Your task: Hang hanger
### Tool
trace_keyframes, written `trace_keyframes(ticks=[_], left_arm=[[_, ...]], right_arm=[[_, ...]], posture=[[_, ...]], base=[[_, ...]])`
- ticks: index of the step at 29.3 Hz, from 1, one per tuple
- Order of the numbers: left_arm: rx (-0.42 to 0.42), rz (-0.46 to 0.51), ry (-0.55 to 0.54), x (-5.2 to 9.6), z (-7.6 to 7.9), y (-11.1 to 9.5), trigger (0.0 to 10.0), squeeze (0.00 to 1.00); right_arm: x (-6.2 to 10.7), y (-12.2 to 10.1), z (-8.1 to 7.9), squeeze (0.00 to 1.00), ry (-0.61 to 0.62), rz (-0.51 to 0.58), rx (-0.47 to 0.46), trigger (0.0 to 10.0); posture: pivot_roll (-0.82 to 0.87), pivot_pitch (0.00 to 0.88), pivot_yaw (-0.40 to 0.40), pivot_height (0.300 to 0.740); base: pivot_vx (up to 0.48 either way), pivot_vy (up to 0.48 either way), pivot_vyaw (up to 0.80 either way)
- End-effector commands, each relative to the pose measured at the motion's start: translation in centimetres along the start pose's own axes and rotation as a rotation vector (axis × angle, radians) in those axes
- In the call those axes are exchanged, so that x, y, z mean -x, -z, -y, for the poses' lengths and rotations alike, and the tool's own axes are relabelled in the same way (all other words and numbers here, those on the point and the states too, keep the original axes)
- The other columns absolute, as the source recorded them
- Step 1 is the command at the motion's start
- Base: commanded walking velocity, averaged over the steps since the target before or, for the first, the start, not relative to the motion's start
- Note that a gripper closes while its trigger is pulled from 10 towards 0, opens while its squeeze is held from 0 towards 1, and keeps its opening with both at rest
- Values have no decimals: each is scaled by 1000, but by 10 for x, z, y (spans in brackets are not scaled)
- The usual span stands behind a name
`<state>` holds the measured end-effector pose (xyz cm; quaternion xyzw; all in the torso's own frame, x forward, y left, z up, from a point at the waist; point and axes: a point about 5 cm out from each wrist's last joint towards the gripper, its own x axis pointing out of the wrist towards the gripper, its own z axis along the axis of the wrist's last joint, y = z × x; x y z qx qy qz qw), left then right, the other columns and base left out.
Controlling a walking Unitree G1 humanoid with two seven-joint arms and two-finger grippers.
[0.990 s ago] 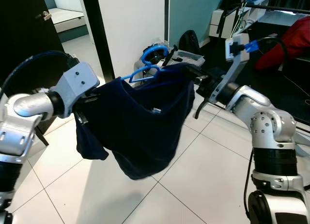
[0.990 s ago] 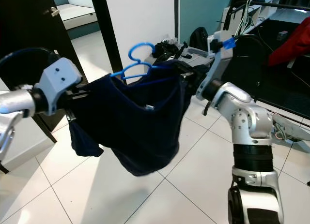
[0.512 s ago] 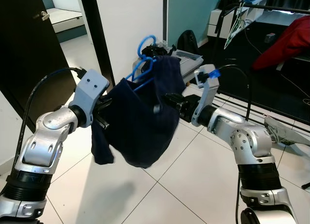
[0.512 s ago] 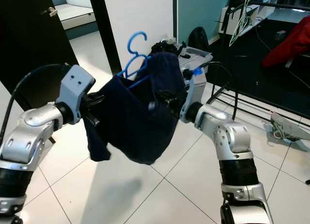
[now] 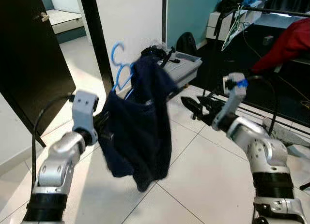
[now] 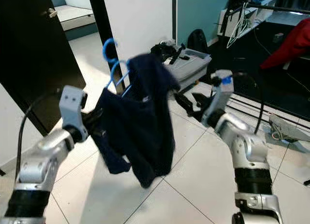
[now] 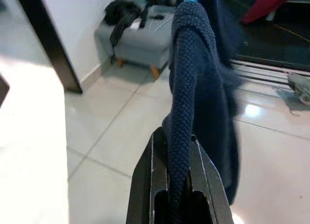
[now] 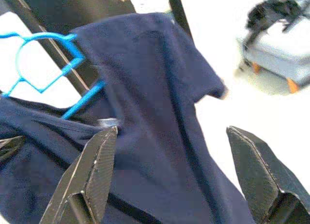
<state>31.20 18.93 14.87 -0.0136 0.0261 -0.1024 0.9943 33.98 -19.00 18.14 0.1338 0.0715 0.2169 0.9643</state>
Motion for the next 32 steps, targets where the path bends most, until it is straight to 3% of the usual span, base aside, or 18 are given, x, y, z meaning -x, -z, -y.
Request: trace_keyframes(ticks=[1,2,3,4,6,11,25,32], left_arm=[[73,25,-51,5,-7,8,10000,0],[73,25,-51,5,-7,8,10000,0],[166,23,-74,15,-7,23,10000,0],[166,23,-74,15,-7,23,10000,0],[190,3,-88,31,-3,47,10000,0],[167,-30,-80,39,0,63,10000,0],[101,119,-12,20,11,27,10000,0],[78,167,20,17,19,15,10000,0]], right_arm=[[6,21,17,0,100,-54,-13,10000],[6,21,17,0,100,-54,-13,10000],[18,47,39,0,234,-104,-39,10000],[18,47,39,0,234,-104,-39,10000],[47,94,65,0,415,-210,-48,10000],[61,113,65,0,455,-237,-49,10000],[24,60,53,0,353,-48,50,10000],[11,45,41,0,293,27,87,10000]], posture=[[-87,0,19,740],[-87,0,19,740],[-80,0,14,740],[-80,0,14,740],[-83,0,11,740],[-95,0,18,740],[-96,0,20,740],[-91,0,18,740]], base=[[0,0,-800],[0,0,-800],[0,0,-800],[0,0,-800],[0,0,-800],[0,0,-800],[446,0,-800],[480,0,0]])
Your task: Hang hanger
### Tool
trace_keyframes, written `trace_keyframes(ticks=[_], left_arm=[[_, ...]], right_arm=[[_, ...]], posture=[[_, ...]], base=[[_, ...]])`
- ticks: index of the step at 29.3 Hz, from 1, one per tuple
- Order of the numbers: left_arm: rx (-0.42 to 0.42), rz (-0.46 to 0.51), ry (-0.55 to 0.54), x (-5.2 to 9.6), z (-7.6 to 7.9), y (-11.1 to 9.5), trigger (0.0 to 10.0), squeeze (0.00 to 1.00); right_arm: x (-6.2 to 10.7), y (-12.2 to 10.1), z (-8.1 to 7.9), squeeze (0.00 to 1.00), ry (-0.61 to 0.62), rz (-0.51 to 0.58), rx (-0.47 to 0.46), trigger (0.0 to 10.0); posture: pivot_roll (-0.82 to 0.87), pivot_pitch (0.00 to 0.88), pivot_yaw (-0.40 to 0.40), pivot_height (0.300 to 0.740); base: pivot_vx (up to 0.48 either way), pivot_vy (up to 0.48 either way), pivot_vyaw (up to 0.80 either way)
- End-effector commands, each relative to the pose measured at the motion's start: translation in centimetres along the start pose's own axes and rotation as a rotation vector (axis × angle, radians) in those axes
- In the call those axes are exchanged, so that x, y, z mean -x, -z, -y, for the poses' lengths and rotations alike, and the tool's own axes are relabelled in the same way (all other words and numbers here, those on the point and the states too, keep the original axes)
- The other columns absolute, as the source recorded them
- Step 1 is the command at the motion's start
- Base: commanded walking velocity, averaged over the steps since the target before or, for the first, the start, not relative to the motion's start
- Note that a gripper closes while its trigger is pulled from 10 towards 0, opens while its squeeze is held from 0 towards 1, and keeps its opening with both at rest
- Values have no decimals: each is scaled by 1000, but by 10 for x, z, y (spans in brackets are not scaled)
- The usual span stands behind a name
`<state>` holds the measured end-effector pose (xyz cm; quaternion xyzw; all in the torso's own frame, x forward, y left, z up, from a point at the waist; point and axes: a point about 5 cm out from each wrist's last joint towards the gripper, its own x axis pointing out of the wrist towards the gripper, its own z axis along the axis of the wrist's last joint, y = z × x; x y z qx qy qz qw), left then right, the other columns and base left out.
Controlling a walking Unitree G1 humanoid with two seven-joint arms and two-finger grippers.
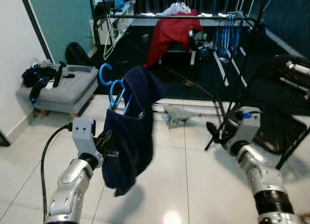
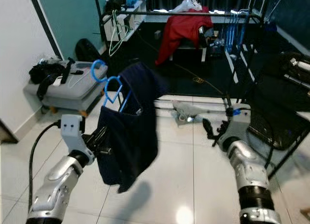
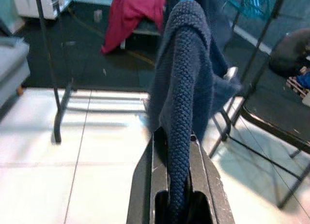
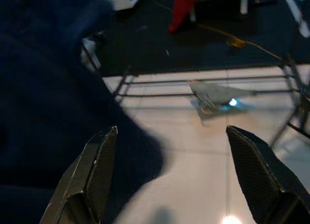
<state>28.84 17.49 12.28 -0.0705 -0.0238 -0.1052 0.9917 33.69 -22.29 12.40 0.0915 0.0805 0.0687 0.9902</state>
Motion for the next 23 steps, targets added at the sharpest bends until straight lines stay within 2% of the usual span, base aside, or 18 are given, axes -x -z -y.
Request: trace_keyframes(ticks=[1,5,9,13,15,20,22,23], left_arm=[[-25,56,14,-3,2,-12,10000,0],[-43,83,40,-6,8,-19,10000,0],[-54,124,76,-11,18,-33,10000,0],[-61,132,94,-13,24,-37,10000,0],[-75,142,103,-16,31,-44,10000,0],[-105,135,67,-21,31,-48,10000,0],[-131,128,34,-25,30,-51,10000,0],[-174,118,5,-30,29,-55,10000,0]], right_arm=[[0,-3,-3,0,-13,23,20,10000],[-4,-8,-12,0,-47,42,23,10000],[-8,-12,-19,0,-72,46,13,10000],[-9,-13,-21,0,-79,52,12,10000],[-11,-16,-25,0,-97,70,8,10000],[-11,-19,-29,0,-115,83,19,10000],[-10,-20,-30,0,-124,90,25,10000],[-10,-21,-31,0,-133,100,31,10000]], posture=[[-91,0,18,740],[-90,0,17,740],[-82,0,13,740],[-72,0,11,740],[-77,0,15,740],[-79,0,17,740],[-81,0,17,740],[-82,0,21,740]], base=[[480,0,0],[480,0,-272],[480,0,-800],[480,0,-800],[480,0,0],[480,0,0],[480,0,0],[480,0,0]])
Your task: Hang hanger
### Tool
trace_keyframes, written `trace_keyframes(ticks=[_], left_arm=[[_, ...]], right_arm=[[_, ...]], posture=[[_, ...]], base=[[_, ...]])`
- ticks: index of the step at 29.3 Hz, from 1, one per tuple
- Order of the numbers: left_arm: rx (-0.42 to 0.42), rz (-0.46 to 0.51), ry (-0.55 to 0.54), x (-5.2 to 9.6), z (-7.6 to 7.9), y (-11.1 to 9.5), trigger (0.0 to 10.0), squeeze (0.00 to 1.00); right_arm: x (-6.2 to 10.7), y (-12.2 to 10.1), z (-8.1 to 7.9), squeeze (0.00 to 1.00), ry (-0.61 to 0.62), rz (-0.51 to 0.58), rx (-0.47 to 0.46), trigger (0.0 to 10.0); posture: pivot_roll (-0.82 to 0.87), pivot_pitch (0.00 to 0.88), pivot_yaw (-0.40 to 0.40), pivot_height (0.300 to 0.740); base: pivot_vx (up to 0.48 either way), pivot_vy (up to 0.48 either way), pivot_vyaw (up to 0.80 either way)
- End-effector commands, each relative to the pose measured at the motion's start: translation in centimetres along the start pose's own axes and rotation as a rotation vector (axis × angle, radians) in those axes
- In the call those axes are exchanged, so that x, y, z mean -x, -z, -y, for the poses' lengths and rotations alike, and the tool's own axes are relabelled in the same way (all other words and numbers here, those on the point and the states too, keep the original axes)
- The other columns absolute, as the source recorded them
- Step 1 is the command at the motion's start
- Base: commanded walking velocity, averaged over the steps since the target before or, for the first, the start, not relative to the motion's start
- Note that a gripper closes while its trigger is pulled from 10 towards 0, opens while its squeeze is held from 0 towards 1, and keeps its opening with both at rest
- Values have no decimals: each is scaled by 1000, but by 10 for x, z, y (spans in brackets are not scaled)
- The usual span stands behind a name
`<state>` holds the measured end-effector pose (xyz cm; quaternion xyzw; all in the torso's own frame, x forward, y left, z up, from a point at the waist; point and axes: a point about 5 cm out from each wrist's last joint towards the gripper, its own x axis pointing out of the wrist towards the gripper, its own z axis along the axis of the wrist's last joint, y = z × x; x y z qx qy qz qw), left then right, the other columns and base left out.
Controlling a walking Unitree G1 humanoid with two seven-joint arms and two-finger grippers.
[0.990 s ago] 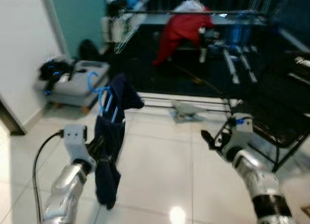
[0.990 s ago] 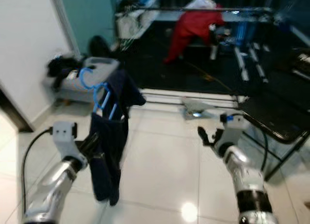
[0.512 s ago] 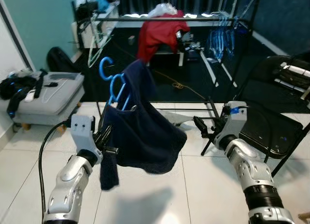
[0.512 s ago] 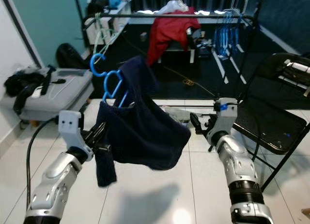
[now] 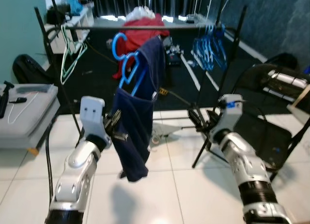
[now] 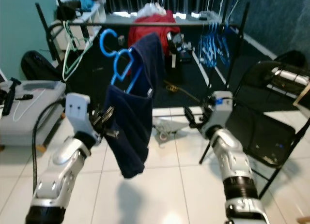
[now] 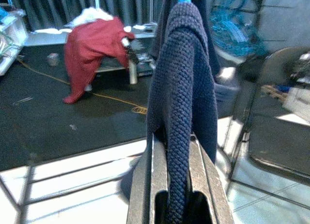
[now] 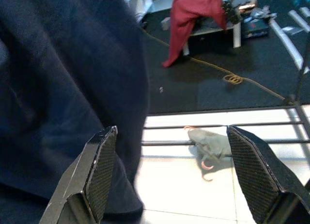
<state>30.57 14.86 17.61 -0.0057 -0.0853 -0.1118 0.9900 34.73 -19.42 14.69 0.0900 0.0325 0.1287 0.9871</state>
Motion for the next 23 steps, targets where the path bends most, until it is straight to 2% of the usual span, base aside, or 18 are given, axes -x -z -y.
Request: trace_keyframes(ticks=[1,3,6,7,11,13,23], left_arm=[[-34,8,-19,-5,-1,-6,10000,0],[-84,-9,-41,-12,-1,-11,10000,0],[-95,-16,-41,-14,0,-12,10000,0],[-134,-27,-39,-16,1,-11,10000,0],[-143,-44,-43,-19,3,-10,10000,0],[-158,-86,-51,-22,6,-6,10000,0],[-140,-174,-83,-29,14,3,10000,0]], right_arm=[[1,-2,0,0,-5,16,13,10000],[2,-5,-2,0,-14,27,20,10000],[2,-5,-2,0,-16,29,23,10000],[1,-6,-2,0,-16,30,29,10000],[0,-8,-4,0,-19,37,32,10000],[-1,-12,-7,0,-28,47,36,10000],[-3,-13,-11,0,-46,50,38,10000]], posture=[[-82,0,21,740],[-82,0,21,740],[-82,0,21,740],[-82,0,21,740],[-84,0,26,740],[-84,0,28,740],[-83,0,31,740]], base=[[480,0,0],[480,0,0],[480,0,0],[480,0,0],[480,0,0],[480,0,0],[480,0,0]])
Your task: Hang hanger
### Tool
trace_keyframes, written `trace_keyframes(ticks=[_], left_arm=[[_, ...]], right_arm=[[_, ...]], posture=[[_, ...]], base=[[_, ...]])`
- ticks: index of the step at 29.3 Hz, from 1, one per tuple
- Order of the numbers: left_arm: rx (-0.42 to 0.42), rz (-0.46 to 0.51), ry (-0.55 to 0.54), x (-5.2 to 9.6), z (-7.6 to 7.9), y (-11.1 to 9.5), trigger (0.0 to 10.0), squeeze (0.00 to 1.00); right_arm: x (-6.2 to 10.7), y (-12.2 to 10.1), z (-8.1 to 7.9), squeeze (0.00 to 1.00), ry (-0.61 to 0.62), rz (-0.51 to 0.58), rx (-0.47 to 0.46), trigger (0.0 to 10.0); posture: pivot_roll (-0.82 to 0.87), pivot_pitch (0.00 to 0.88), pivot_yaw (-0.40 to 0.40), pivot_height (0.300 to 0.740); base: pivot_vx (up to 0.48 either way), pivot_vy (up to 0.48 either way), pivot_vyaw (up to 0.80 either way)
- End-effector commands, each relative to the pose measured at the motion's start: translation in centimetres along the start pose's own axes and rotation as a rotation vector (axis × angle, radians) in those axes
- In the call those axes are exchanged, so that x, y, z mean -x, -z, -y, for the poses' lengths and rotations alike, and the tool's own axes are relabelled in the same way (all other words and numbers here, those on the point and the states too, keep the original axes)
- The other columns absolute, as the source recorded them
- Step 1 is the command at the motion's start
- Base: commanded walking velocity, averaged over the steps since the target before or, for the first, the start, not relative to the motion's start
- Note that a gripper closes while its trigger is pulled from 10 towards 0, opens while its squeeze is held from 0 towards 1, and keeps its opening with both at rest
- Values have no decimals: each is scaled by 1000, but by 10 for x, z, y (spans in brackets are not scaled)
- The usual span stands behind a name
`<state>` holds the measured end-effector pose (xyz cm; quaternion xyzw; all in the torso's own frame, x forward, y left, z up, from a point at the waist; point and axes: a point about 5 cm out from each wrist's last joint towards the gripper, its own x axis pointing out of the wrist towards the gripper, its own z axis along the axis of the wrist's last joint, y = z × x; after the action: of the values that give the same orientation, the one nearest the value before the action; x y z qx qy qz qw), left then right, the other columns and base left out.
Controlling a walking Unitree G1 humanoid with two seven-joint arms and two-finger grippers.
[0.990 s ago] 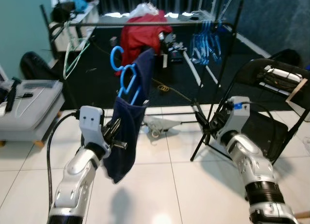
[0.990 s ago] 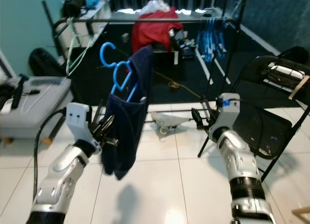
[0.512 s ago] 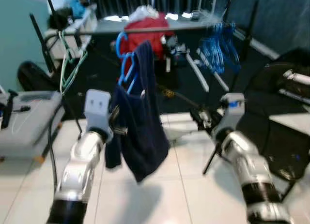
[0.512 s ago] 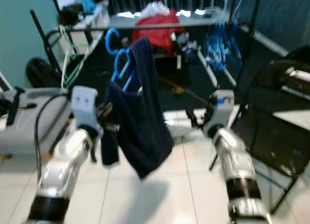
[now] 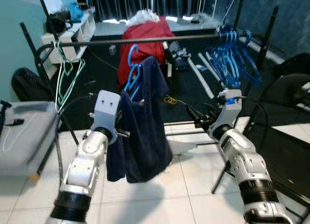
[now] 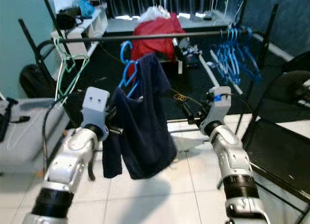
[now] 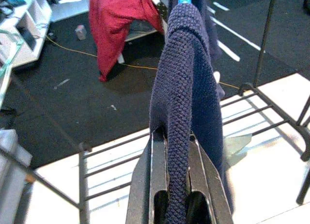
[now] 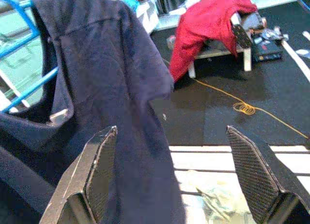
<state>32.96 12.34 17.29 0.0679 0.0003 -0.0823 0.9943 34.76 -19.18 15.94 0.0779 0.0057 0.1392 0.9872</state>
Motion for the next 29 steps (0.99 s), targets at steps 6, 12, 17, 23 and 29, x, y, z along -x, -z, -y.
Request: trace_keyframes(ticks=[6,12,17,23,29], left_arm=[[21,37,-123,-7,-9,-14,10000,0],[11,16,-185,-9,-19,-12,10000,0],[7,-13,-208,-8,-24,-7,10000,0],[21,-36,-254,-6,-32,-3,10000,0],[41,-108,-355,-2,-46,9,10000,0]], right_arm=[[-2,-2,-8,0,-29,4,4,10000],[-2,-1,-8,0,-23,1,5,10000],[-1,0,-7,0,-18,-2,4,10000],[0,0,-7,0,-16,-3,4,10000],[1,0,-7,0,-18,-5,6,10000]], posture=[[-83,0,33,740],[-85,0,36,740],[-85,0,39,740],[-85,0,40,740],[-88,0,44,740]], base=[[480,0,0],[480,0,0],[480,0,0],[480,0,0],[121,0,0]])
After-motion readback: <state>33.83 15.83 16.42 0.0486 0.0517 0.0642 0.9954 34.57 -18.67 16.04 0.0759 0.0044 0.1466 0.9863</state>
